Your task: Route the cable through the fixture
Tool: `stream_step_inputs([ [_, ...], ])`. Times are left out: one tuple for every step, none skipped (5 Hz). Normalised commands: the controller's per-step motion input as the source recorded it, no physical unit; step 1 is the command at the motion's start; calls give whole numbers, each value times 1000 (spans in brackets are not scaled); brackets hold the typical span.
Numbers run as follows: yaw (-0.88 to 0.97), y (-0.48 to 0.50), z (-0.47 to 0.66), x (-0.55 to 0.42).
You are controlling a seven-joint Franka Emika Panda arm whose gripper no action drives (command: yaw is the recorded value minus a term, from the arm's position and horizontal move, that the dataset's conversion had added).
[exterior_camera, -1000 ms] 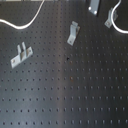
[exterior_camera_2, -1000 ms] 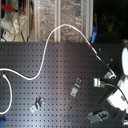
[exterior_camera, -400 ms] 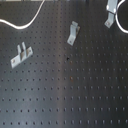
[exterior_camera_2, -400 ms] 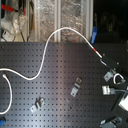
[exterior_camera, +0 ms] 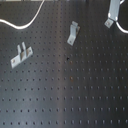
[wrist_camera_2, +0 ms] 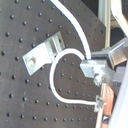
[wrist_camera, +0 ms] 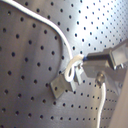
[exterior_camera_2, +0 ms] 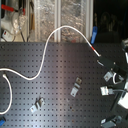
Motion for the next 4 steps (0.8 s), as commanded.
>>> stream_step_inputs([
  [-51,-19,2,-217],
  [0,60,3,-266],
  [0,67,4,-386],
  [0,6,3,-10],
])
